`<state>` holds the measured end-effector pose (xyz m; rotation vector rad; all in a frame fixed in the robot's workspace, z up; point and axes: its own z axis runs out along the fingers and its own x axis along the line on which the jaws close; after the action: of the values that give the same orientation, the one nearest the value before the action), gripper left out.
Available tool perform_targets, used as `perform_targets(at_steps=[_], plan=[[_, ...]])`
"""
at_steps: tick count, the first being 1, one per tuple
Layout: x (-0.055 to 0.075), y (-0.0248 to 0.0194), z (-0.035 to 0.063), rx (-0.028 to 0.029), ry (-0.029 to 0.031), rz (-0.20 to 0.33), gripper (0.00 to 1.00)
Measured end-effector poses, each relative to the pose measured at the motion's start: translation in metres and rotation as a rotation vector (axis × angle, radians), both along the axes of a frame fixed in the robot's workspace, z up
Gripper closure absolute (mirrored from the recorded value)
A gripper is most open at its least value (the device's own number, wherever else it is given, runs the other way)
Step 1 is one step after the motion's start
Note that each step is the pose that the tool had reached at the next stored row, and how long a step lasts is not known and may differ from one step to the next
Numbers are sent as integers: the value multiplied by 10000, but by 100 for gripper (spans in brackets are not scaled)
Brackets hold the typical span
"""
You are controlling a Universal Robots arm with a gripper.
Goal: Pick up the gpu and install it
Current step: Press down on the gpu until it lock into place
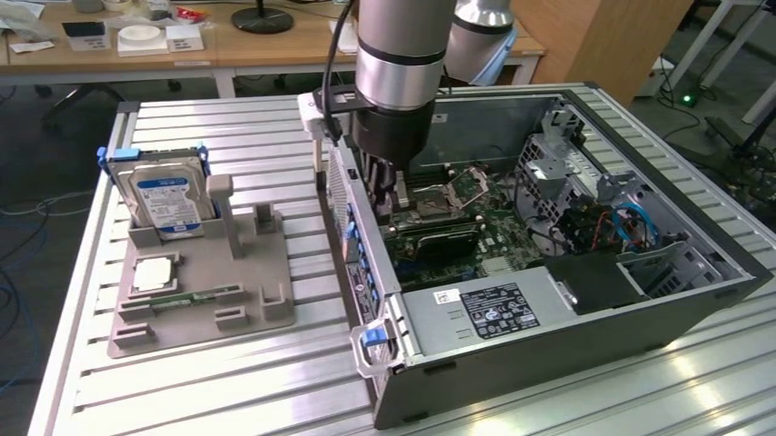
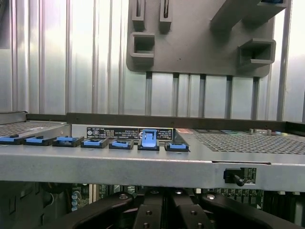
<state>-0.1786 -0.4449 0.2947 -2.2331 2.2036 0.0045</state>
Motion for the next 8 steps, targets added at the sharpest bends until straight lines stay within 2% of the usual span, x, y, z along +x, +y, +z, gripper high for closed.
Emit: perform_targets(at_steps=[8], plan=[[31, -1, -25, -1, 2, 0, 89]])
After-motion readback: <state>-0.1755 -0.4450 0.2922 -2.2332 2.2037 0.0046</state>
